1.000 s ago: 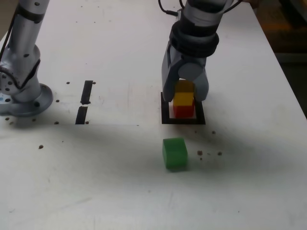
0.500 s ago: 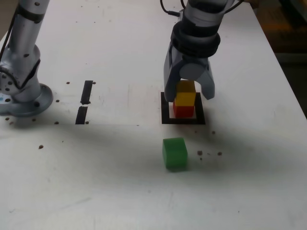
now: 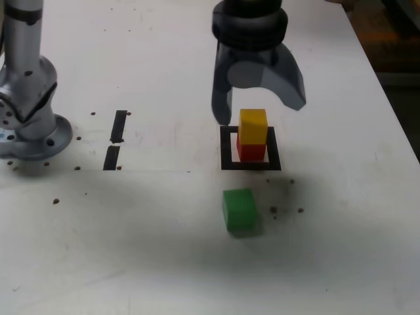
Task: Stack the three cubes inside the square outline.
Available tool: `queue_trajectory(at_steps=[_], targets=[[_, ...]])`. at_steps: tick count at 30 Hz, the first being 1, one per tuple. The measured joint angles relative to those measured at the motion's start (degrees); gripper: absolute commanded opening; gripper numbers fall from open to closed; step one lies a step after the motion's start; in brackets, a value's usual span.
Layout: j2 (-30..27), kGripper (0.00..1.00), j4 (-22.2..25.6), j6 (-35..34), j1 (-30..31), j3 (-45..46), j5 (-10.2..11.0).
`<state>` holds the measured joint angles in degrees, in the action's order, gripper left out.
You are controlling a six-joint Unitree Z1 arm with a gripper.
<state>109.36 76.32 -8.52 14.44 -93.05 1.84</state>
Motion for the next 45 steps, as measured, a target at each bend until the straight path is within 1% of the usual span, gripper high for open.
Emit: queue_trajectory(at_steps=[6,8,12,15,18,22,28,31,37,42,43,45], targets=[[1.27,0.97,-0.09,-6.15,6.92,1.78,-2.91],[2.47,0.96,-0.12,-8.20,8.69,2.59,-3.91],[5.75,0.93,-1.35,-12.12,10.45,4.53,-4.86],[6.71,0.93,-2.60,-14.42,11.23,5.94,-5.21],[6.88,0.93,-4.98,-15.84,11.96,6.02,-5.50],[9.57,0.93,-8.36,-16.27,12.53,6.27,-6.28],[10.39,0.91,-9.23,-16.26,12.53,7.29,-6.06],[10.46,0.86,-9.23,-16.11,12.51,7.38,-5.27],[11.33,0.65,-8.47,-16.10,12.20,5.93,-4.75],[12.37,0.58,-8.15,-16.25,11.92,5.15,-5.33],[12.69,0.55,-8.08,-16.25,11.86,5.04,-5.39],[13.22,0.45,-7.54,-16.25,11.83,4.85,-5.39]])
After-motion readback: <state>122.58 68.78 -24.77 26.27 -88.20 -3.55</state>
